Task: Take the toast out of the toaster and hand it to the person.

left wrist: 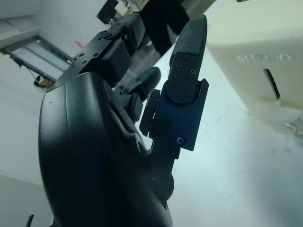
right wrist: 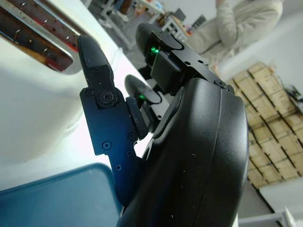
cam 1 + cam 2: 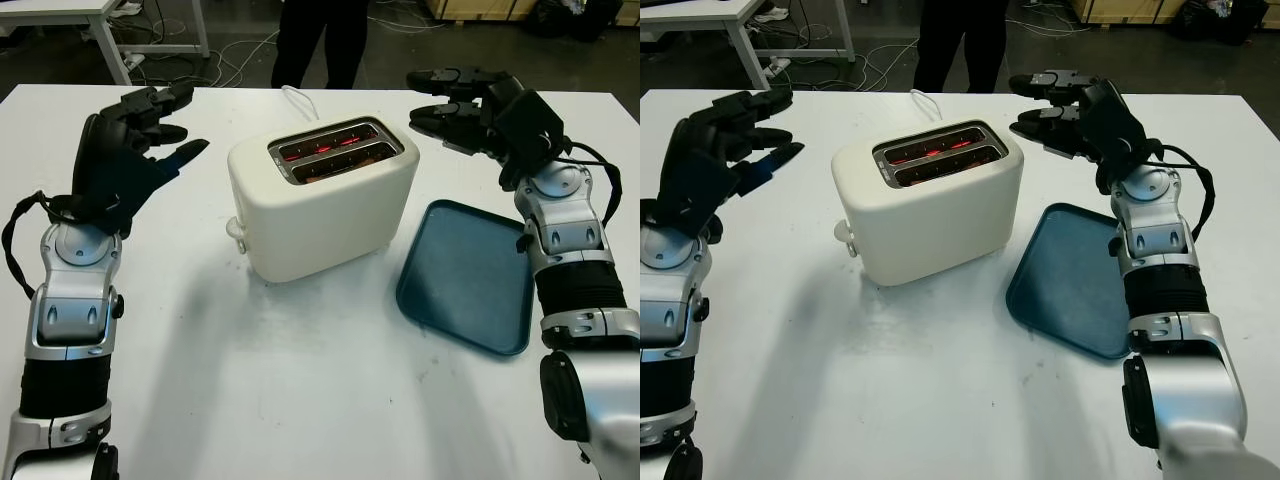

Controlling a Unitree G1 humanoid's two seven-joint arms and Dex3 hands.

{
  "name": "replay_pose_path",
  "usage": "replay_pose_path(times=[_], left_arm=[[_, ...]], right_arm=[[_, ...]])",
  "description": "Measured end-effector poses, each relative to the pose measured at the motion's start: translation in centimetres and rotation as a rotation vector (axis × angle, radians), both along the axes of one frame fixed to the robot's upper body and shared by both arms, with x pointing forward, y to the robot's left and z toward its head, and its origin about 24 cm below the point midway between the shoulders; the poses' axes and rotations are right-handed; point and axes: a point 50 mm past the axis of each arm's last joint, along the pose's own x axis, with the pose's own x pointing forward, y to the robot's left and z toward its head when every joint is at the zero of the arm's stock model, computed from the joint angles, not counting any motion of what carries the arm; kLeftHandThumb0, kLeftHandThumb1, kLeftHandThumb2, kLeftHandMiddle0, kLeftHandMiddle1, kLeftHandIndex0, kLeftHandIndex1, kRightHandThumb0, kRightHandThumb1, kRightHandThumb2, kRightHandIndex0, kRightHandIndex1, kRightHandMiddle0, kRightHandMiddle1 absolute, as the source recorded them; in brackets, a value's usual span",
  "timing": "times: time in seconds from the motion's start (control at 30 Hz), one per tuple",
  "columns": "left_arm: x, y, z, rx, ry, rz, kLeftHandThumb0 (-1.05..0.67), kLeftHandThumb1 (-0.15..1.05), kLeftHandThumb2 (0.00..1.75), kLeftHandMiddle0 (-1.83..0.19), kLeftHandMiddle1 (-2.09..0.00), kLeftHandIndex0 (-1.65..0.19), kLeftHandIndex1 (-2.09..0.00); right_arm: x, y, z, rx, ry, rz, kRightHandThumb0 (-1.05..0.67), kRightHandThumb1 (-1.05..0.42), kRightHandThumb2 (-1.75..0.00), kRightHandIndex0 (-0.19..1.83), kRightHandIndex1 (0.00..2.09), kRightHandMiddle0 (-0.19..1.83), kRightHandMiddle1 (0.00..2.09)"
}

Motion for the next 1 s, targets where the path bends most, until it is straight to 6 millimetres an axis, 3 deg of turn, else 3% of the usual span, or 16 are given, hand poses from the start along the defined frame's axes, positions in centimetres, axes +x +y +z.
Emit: replay_pose_path(times=[1.0], left_arm=[[-0.6, -0.7, 1.0, -0.022, -0.03, -0.027, -0.46, 0.92, 0.11, -0.4, -0.74, -0.62, -0.06]], right_arm=[[-0.2, 0.3, 0.6, -0.01, 0.012, -0.007, -0.31, -0.82, -0.01, 0.65, 0.22, 0.7, 0.0]])
